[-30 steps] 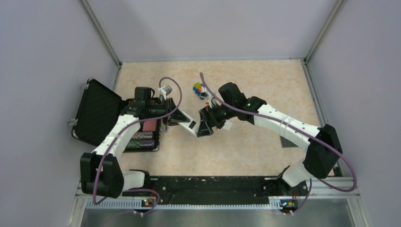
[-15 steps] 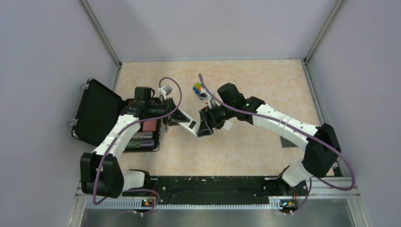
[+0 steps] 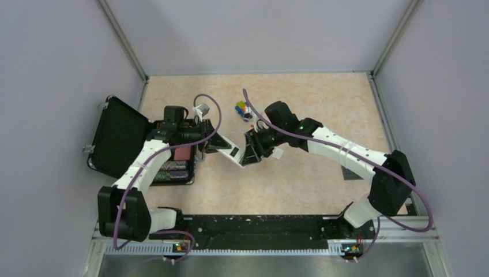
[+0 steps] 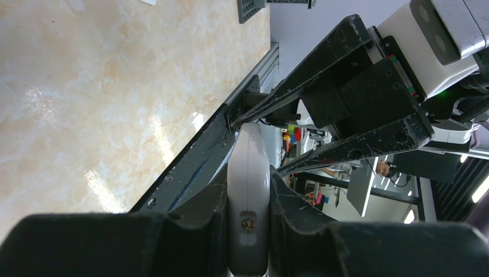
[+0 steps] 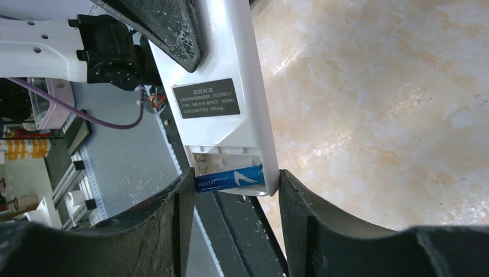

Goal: Load the batteries into the remote control

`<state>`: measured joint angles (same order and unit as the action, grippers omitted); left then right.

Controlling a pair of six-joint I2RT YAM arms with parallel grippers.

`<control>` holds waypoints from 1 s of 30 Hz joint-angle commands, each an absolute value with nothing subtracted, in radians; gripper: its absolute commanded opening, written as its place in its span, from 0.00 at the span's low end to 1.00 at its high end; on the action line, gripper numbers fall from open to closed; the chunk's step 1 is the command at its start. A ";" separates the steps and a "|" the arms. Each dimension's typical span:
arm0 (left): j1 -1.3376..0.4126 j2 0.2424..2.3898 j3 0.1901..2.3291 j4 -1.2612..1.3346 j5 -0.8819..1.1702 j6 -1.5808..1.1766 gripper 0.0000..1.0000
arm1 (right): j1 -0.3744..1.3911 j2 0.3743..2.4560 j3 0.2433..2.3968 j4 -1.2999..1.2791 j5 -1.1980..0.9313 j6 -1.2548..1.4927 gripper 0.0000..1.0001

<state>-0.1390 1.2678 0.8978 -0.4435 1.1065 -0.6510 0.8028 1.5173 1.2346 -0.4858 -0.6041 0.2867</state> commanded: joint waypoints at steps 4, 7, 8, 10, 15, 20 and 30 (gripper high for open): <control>-0.143 1.259 0.914 -0.404 1.146 -0.643 0.00 | 0.812 1.536 1.240 -0.419 -0.624 0.322 0.43; -0.143 1.255 0.911 -0.404 1.151 -0.637 0.00 | 0.812 1.536 1.229 -0.407 -0.622 0.336 0.36; -0.143 1.253 0.911 -0.403 1.152 -0.637 0.00 | 0.813 1.536 1.223 -0.400 -0.622 0.342 0.34; -0.143 1.249 0.911 -0.403 1.158 -0.633 0.00 | 0.812 1.538 1.216 -0.389 -0.629 0.348 0.27; -0.143 1.236 0.905 -0.387 1.179 -0.638 0.00 | 0.812 1.535 1.191 -0.361 -0.628 0.357 0.24; -0.143 1.222 0.884 -0.305 1.221 -0.711 0.00 | 0.812 1.525 1.159 -0.312 -0.620 0.378 0.23; -0.143 1.202 0.888 -0.268 1.232 -0.760 0.00 | 0.812 1.500 1.093 -0.185 -0.605 0.474 0.20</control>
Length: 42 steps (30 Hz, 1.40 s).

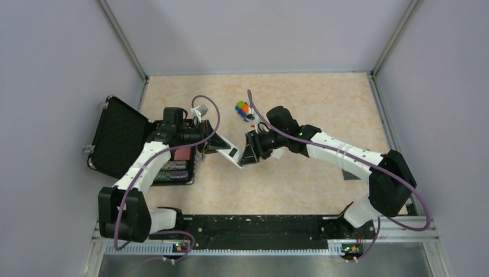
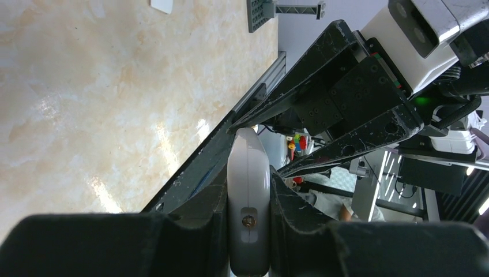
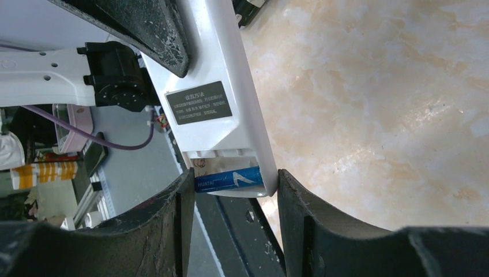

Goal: Load the batteries into the remote control

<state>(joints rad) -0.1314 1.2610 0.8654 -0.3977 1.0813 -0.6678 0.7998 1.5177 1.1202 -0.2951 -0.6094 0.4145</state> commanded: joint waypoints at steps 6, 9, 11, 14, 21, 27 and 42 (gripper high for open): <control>-0.143 1.194 0.886 -0.204 1.258 -0.825 0.00 | 0.811 1.482 1.050 -0.135 -0.601 0.490 0.20; -0.143 1.185 0.894 -0.182 1.267 -0.849 0.00 | 0.810 1.473 1.032 -0.126 -0.594 0.480 0.21; -0.143 1.179 0.895 -0.177 1.269 -0.855 0.00 | 0.804 1.486 1.031 -0.128 -0.621 0.480 0.20; -0.143 1.166 0.887 -0.160 1.276 -0.874 0.00 | 0.802 1.499 1.026 -0.125 -0.648 0.467 0.19; -0.141 1.148 0.897 -0.134 1.305 -0.909 0.00 | 0.800 1.474 1.001 -0.119 -0.622 0.404 0.20; -0.141 1.127 0.896 -0.105 1.318 -0.948 0.00 | 0.797 1.458 0.990 -0.103 -0.600 0.377 0.23; -0.141 1.103 0.907 -0.091 1.326 -0.974 0.00 | 0.766 1.455 0.950 -0.058 -0.604 0.424 0.52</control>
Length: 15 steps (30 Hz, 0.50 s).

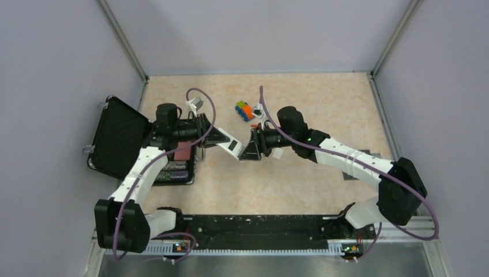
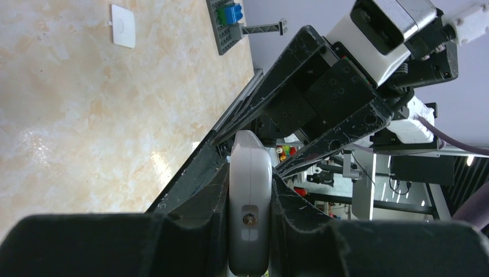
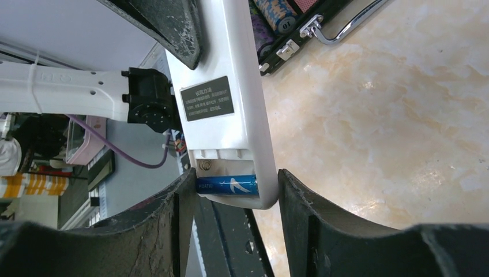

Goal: Load the batteries into the remote control

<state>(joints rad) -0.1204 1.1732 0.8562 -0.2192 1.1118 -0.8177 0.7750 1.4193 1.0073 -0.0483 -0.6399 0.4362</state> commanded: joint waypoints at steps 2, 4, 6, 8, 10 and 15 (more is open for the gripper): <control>-0.141 1.097 0.907 -0.091 1.330 -0.975 0.00 | 0.752 1.458 0.935 -0.034 -0.627 0.434 0.54; -0.141 1.090 0.903 -0.090 1.330 -0.976 0.00 | 0.740 1.456 0.920 -0.010 -0.650 0.430 0.59; -0.141 1.084 0.899 -0.091 1.334 -0.977 0.00 | 0.732 1.449 0.904 0.024 -0.663 0.432 0.63; -0.141 1.077 0.895 -0.090 1.336 -0.978 0.00 | 0.720 1.449 0.894 0.056 -0.698 0.439 0.66; -0.141 1.074 0.896 -0.088 1.337 -0.980 0.00 | 0.709 1.457 0.888 0.073 -0.728 0.445 0.68; -0.141 1.067 0.901 -0.084 1.340 -0.983 0.00 | 0.686 1.476 0.869 0.120 -0.767 0.480 0.68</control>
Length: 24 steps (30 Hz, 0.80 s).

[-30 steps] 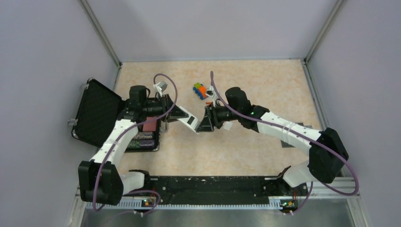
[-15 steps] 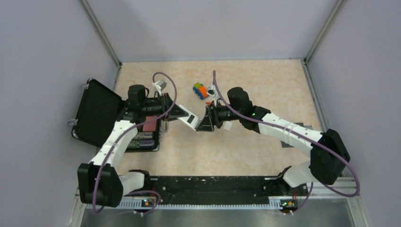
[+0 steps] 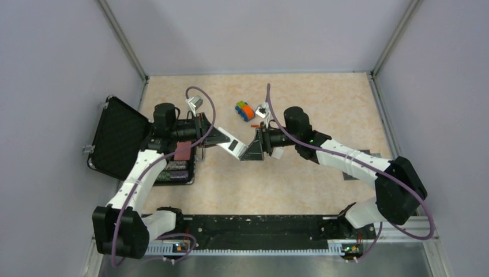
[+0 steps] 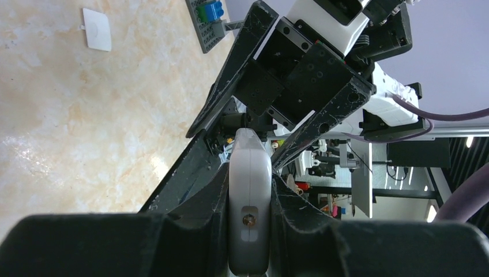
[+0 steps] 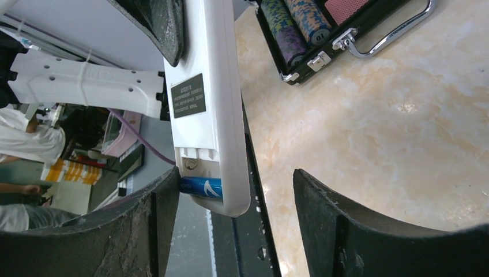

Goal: Load the batteries into the remote control

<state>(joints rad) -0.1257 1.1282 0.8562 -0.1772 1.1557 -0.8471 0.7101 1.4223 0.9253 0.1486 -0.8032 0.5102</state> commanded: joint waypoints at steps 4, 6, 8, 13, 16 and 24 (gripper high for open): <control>-0.141 1.057 0.898 -0.082 1.339 -0.983 0.00 | 0.667 1.491 0.838 0.210 -0.796 0.555 0.68; -0.141 1.056 0.898 -0.080 1.339 -0.988 0.00 | 0.661 1.499 0.823 0.239 -0.794 0.582 0.67; -0.141 1.055 0.898 -0.072 1.336 -0.999 0.00 | 0.660 1.497 0.815 0.248 -0.773 0.592 0.65; -0.141 1.056 0.899 -0.058 1.322 -1.038 0.00 | 0.660 1.475 0.815 0.222 -0.688 0.573 0.62; -0.141 1.052 0.899 -0.058 1.319 -1.044 0.00 | 0.660 1.457 0.819 0.205 -0.629 0.575 0.63; -0.141 1.044 0.899 -0.033 1.309 -1.072 0.00 | 0.660 1.439 0.818 0.182 -0.567 0.655 0.68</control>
<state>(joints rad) -0.1238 1.1191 0.8562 -0.1272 1.1141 -0.9012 0.6819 1.4136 0.8574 0.2863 -0.7635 0.6750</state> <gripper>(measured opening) 0.265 0.678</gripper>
